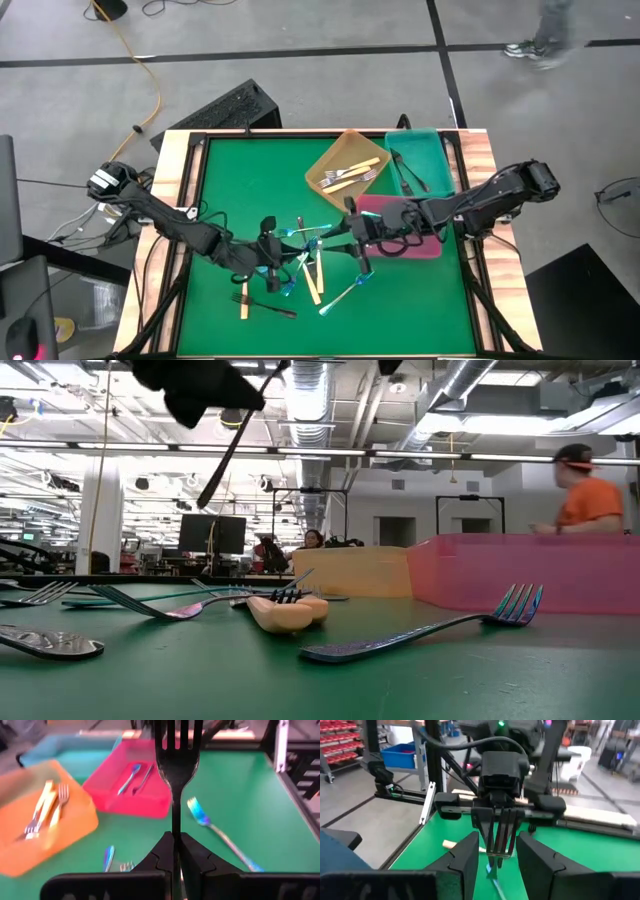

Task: Sort silverware by color (type)
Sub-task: Put the black fork into the blue bin

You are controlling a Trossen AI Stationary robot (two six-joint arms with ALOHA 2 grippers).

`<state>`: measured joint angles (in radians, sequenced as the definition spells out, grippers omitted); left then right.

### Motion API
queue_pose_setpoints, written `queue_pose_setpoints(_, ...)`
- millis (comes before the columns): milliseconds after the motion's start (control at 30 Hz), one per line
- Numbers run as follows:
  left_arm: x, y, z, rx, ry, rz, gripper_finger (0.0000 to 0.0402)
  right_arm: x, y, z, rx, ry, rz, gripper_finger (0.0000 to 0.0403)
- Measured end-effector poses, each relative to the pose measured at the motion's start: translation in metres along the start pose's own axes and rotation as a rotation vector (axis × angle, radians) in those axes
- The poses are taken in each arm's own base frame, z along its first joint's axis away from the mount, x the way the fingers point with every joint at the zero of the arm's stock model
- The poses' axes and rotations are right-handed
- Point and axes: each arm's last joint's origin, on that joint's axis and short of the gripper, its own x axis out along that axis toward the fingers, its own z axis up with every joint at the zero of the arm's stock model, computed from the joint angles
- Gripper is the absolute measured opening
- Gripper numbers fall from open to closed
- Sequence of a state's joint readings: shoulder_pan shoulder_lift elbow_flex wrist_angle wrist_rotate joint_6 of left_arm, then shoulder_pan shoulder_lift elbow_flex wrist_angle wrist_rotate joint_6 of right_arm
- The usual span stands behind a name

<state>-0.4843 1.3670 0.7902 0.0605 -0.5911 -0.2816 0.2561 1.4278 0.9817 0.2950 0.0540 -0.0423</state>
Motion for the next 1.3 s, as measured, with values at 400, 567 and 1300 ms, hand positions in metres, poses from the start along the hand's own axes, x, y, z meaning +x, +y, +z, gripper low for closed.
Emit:
queue_pose_setpoints(400,-0.001,-0.004,0.026,0.097,-0.227,-0.119,0.0000,-0.007,0.005,0.028,-0.096,-0.165,-0.088,0.0152)
queue_pose_setpoints(567,-0.005,-0.004,0.033,0.146,-0.291,-0.120,0.0000,-0.034,0.013,0.060,-0.208,-0.257,-0.102,0.0152)
queue_pose_setpoints(1300,-0.033,0.008,0.063,0.262,-0.510,-0.383,0.0000,-0.037,0.045,0.022,-0.193,0.130,-0.228,0.0152)
